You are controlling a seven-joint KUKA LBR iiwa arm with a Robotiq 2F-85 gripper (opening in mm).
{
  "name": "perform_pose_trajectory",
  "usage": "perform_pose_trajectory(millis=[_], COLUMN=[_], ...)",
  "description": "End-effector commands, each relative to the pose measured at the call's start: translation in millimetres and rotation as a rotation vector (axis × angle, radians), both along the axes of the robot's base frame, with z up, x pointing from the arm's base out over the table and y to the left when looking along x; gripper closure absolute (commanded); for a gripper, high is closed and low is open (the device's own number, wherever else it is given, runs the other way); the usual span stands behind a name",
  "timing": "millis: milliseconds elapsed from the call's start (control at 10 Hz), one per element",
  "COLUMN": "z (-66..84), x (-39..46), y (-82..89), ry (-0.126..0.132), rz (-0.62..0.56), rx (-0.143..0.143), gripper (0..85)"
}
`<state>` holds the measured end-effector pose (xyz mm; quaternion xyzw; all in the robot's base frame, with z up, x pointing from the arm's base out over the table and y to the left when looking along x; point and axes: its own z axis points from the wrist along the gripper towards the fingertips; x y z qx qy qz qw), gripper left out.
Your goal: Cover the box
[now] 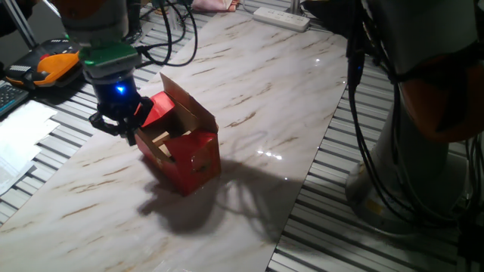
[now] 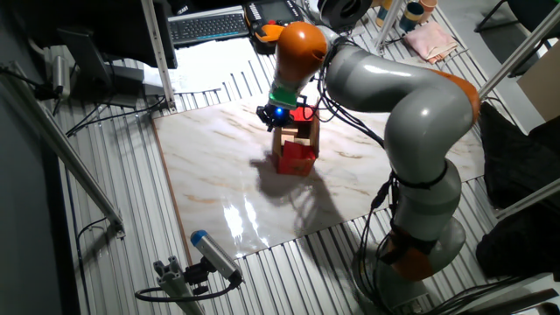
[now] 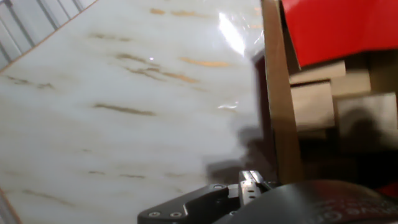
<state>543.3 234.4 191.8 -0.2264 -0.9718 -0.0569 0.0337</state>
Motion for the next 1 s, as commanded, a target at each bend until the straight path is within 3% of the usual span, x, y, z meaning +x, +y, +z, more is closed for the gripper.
perform_pose_trajectory(millis=[0,100,300,500,700,900], z=[1.7,3.6,3.1,2.2,4.0,5.3], x=[1.4,2.6,2.9,3.9,4.3,4.9], y=[-3.4,-7.2,-14.8,-20.0,-24.2,-26.8], ry=[0.010,0.024,0.042,0.044,0.062,0.066], rz=[0.023,0.055,0.130,0.155,0.202,0.211], rx=[0.007,-0.004,-0.057,-0.068,-0.098,-0.097], gripper=[85.0,85.0,85.0,85.0,85.0,85.0])
